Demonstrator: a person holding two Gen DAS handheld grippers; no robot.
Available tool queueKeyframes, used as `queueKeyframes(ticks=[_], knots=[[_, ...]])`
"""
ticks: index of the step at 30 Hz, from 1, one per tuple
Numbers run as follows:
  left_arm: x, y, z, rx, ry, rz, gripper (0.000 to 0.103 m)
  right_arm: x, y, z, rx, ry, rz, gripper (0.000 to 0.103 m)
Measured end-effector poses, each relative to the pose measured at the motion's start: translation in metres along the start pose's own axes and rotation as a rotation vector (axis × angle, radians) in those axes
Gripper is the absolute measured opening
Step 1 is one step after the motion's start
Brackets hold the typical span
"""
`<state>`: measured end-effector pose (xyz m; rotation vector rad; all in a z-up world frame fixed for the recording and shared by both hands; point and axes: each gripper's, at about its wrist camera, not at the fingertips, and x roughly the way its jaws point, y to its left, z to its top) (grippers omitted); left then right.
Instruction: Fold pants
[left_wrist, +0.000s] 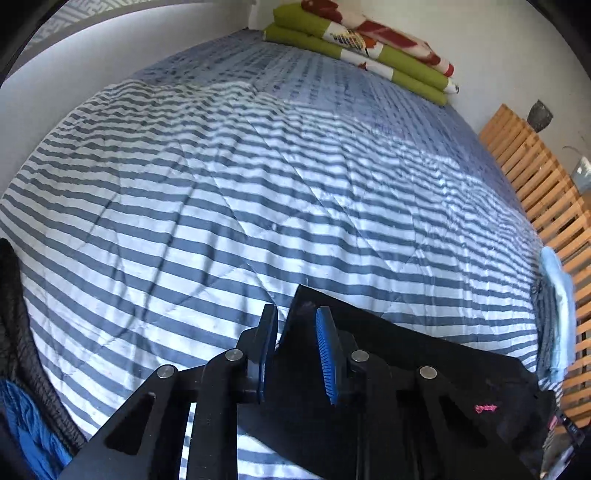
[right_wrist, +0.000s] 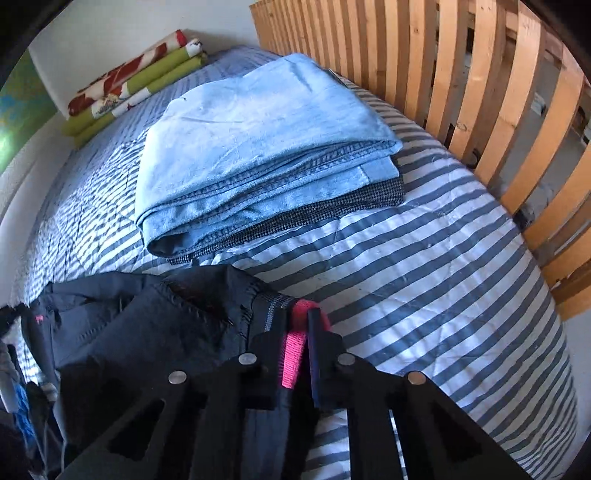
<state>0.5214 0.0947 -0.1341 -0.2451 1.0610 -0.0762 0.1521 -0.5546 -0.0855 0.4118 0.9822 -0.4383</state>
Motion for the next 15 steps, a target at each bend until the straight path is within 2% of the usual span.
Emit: queueKeyframes(ticks=[3, 4, 5, 6, 7, 8, 12, 13, 14, 15], knots=[[-0.016, -0.001, 0.001, 0.070, -0.040, 0.013, 0.023, -0.007, 0.002, -0.002, -0.042, -0.035, -0.026, 0.011], [-0.018, 0.000, 0.002, 0.073, -0.045, 0.014, 0.029, -0.009, 0.001, -0.002, -0.042, -0.046, -0.035, 0.012], [-0.019, 0.003, 0.005, 0.065, -0.037, 0.002, 0.053, -0.009, 0.000, -0.001, -0.036, -0.040, -0.036, 0.026], [-0.017, 0.006, 0.006, 0.040, -0.015, -0.032, 0.070, -0.009, -0.004, -0.001, -0.026, -0.026, -0.023, 0.054], [-0.016, 0.008, 0.006, 0.024, -0.003, -0.056, 0.097, -0.006, -0.007, -0.001, -0.013, -0.014, -0.002, 0.066], [-0.013, 0.010, 0.007, 0.012, 0.008, -0.088, 0.101, -0.003, -0.010, -0.001, -0.004, -0.004, 0.008, 0.073], [0.006, -0.003, 0.000, 0.052, 0.048, -0.120, 0.099, 0.012, -0.008, -0.001, -0.007, 0.042, 0.017, 0.072], [0.011, -0.008, -0.004, 0.065, 0.052, -0.124, 0.096, 0.017, -0.006, -0.002, -0.007, 0.057, 0.031, 0.072], [0.013, -0.012, -0.006, 0.076, 0.054, -0.130, 0.077, 0.019, -0.003, -0.003, -0.009, 0.063, 0.051, 0.072], [0.016, -0.016, -0.009, 0.085, 0.057, -0.130, 0.066, 0.020, 0.000, -0.003, -0.011, 0.065, 0.063, 0.072]])
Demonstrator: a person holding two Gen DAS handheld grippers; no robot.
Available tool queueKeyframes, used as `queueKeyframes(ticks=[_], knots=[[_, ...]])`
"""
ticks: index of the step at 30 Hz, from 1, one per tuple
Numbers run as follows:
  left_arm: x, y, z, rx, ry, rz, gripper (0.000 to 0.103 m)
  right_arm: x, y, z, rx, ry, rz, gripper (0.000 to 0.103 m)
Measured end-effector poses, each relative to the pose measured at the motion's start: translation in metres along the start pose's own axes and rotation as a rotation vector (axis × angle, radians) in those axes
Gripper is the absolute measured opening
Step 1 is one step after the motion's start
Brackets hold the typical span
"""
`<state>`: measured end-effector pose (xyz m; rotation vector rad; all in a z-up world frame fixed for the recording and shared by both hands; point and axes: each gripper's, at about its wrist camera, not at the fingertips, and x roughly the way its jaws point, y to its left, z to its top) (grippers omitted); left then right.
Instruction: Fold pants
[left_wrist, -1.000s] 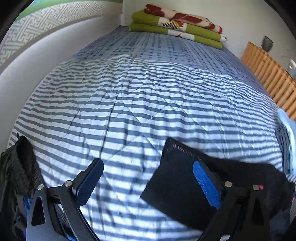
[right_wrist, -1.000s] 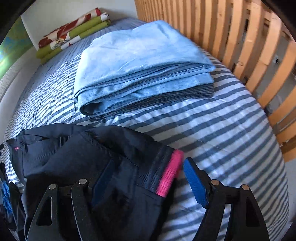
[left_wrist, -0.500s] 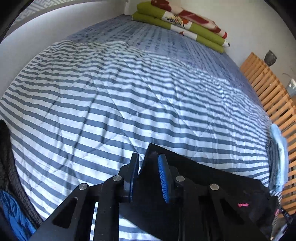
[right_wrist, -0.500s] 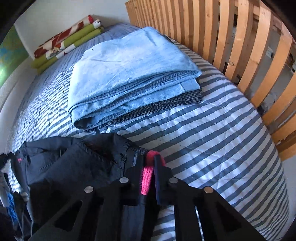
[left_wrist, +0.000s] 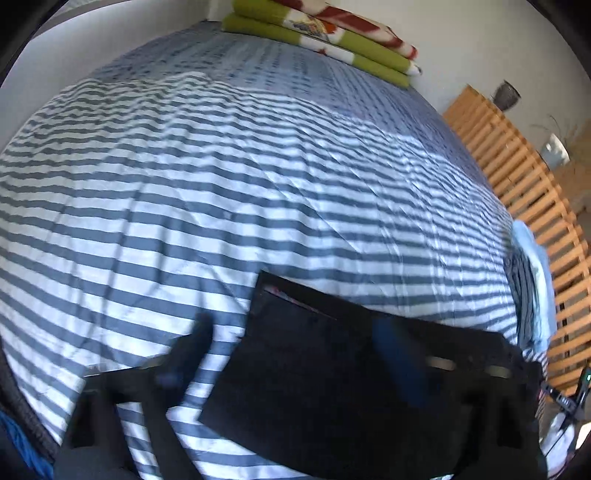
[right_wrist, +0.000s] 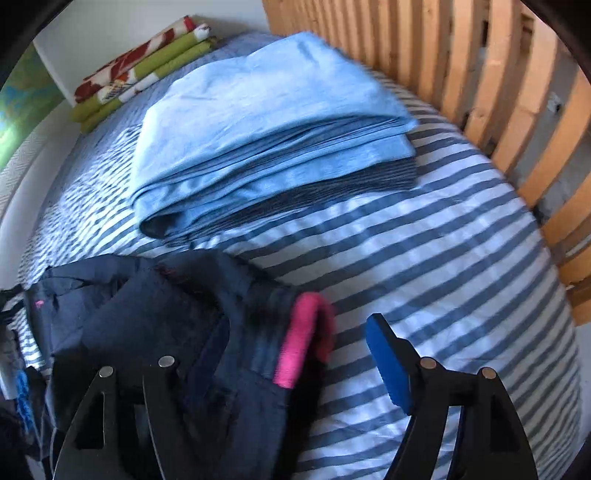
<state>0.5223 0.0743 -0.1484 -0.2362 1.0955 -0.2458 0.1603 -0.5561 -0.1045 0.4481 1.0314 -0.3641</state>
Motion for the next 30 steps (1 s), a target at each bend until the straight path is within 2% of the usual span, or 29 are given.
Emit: queueKeyframes(ticks=[1, 2, 3, 4, 6, 8, 16, 21, 27, 30], knots=[[0.002, -0.004, -0.002, 0.005, -0.015, 0.031, 0.052, 0.001, 0.003, 0.000, 0.000, -0.003, 0.006, 0.071], [0.001, -0.005, -0.002, 0.006, -0.032, 0.048, 0.033, 0.001, 0.006, 0.000, 0.001, -0.007, 0.022, 0.062], [0.000, -0.005, -0.003, -0.006, -0.045, 0.050, 0.025, 0.002, 0.008, 0.001, 0.007, -0.002, 0.034, 0.042], [-0.002, -0.003, -0.003, -0.026, -0.051, 0.033, 0.016, 0.003, 0.010, 0.003, 0.013, 0.006, 0.018, 0.035], [-0.010, -0.001, -0.002, -0.061, -0.071, 0.000, 0.010, 0.002, 0.009, 0.004, 0.021, -0.008, 0.009, 0.017], [-0.022, -0.004, -0.003, -0.047, -0.099, 0.007, 0.008, -0.006, 0.006, 0.004, 0.031, -0.031, 0.027, 0.009], [-0.091, -0.005, -0.008, -0.027, -0.183, -0.038, 0.006, -0.062, 0.010, -0.008, 0.045, -0.160, 0.078, 0.006], [-0.173, 0.013, -0.030, -0.058, -0.268, -0.063, 0.005, -0.117, 0.020, -0.017, 0.043, -0.254, 0.143, 0.006], [-0.290, 0.043, -0.081, -0.090, -0.386, -0.069, 0.005, -0.201, 0.026, -0.041, 0.004, -0.355, 0.229, 0.006], [-0.333, 0.054, -0.099, -0.105, -0.419, -0.092, 0.005, -0.230, 0.030, -0.046, -0.020, -0.394, 0.247, 0.006]])
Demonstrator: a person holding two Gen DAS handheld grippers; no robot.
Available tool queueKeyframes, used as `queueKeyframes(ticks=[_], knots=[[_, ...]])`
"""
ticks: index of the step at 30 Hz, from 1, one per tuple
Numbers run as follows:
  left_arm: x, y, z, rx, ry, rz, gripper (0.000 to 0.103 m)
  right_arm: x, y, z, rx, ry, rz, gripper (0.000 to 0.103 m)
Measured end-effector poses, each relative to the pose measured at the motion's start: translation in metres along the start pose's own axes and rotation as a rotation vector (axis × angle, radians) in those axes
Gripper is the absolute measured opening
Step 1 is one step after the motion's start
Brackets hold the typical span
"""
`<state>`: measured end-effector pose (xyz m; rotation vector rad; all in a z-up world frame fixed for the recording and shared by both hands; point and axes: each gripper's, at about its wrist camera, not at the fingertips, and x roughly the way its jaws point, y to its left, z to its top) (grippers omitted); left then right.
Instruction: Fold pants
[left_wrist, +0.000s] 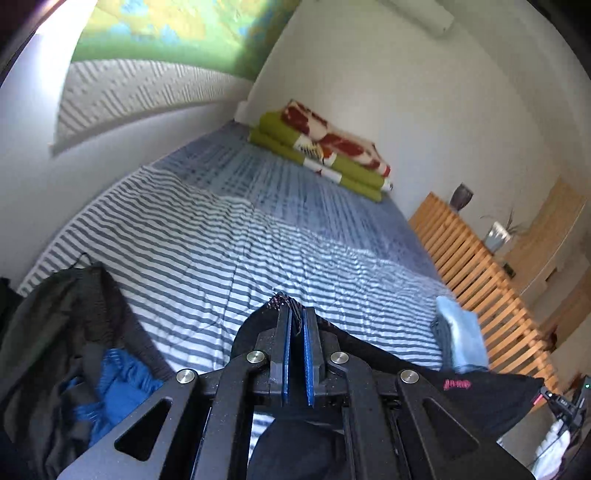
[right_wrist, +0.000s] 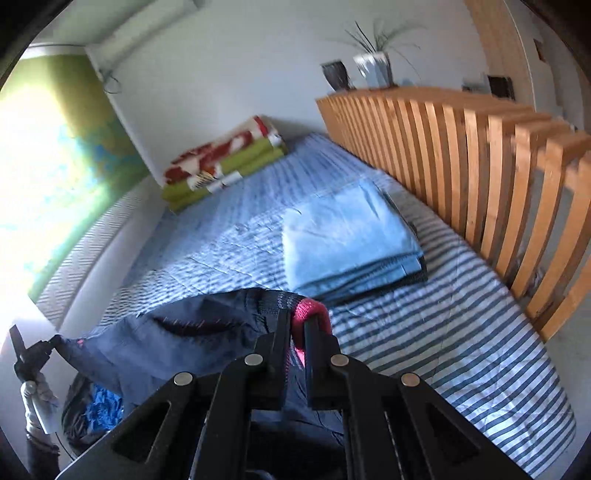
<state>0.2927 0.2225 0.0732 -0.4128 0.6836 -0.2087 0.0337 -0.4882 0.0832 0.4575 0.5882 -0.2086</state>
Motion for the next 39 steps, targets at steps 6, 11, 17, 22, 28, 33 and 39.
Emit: queueKeyframes(ticks=[6, 11, 17, 22, 28, 33, 39], knots=[[0.021, 0.002, 0.009, -0.015, 0.068, 0.060, 0.006, 0.017, 0.009, 0.014, -0.010, 0.002, -0.029, 0.006], [0.132, 0.005, 0.015, -0.022, 0.191, 0.211, 0.017, 0.122, -0.004, 0.031, -0.053, 0.124, -0.234, 0.013], [0.154, 0.002, -0.002, 0.003, 0.220, 0.197, 0.019, 0.173, -0.013, 0.015, -0.082, 0.257, -0.279, 0.016], [0.124, 0.001, -0.031, 0.052, 0.246, 0.168, 0.028, 0.153, -0.010, -0.001, -0.082, 0.277, -0.215, 0.017], [0.085, 0.017, -0.109, 0.063, 0.361, 0.150, 0.055, 0.092, 0.005, -0.045, -0.103, 0.292, -0.129, 0.033], [0.086, 0.029, -0.172, 0.039, 0.476, 0.119, 0.066, 0.045, 0.020, -0.100, -0.161, 0.316, -0.122, 0.044], [0.093, 0.028, -0.215, 0.033, 0.533, 0.105, 0.072, 0.015, 0.015, -0.150, -0.165, 0.339, -0.142, 0.056]])
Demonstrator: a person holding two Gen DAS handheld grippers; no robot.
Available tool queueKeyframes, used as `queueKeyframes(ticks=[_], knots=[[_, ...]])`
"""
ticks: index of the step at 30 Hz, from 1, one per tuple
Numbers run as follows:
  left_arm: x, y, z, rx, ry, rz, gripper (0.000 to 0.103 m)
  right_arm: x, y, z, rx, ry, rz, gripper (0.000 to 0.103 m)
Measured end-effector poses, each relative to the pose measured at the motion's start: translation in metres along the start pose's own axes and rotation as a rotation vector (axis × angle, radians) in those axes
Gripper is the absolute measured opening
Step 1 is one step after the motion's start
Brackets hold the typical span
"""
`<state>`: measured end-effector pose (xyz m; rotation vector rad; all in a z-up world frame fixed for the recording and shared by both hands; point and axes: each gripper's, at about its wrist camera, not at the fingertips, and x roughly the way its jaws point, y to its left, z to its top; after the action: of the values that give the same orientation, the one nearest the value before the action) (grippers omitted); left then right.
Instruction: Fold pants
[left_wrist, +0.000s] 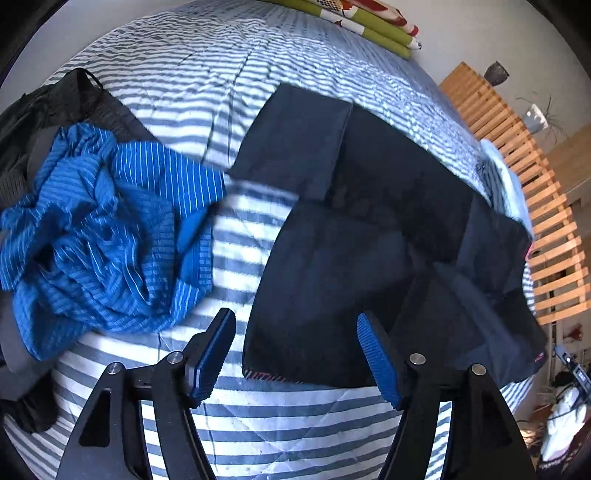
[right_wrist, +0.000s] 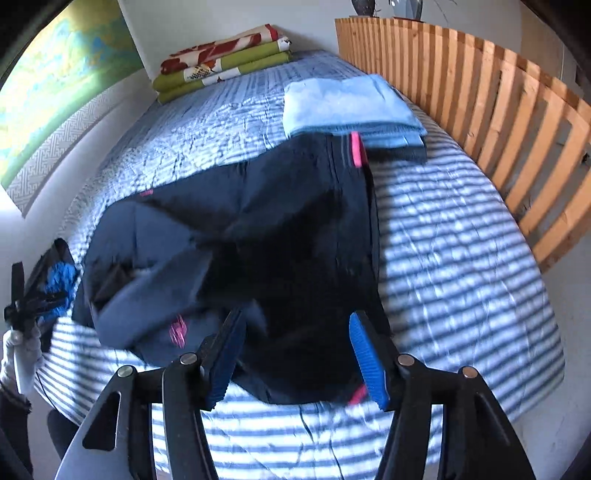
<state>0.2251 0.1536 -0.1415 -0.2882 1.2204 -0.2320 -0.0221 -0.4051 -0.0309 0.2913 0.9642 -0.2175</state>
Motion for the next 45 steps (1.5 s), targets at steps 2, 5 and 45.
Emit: queueKeyframes(ticks=[2, 5, 45], knots=[[0.007, -0.001, -0.007, -0.012, 0.013, -0.006, 0.073, 0.004, -0.009, -0.012, 0.027, 0.016, -0.011, 0.057], [0.021, -0.007, -0.014, -0.006, 0.034, -0.006, 0.072, 0.016, -0.029, -0.020, 0.082, 0.050, -0.015, 0.059], [-0.178, 0.052, -0.085, -0.116, -0.095, -0.093, 0.016, -0.025, -0.062, -0.035, 0.069, 0.107, -0.118, 0.028]])
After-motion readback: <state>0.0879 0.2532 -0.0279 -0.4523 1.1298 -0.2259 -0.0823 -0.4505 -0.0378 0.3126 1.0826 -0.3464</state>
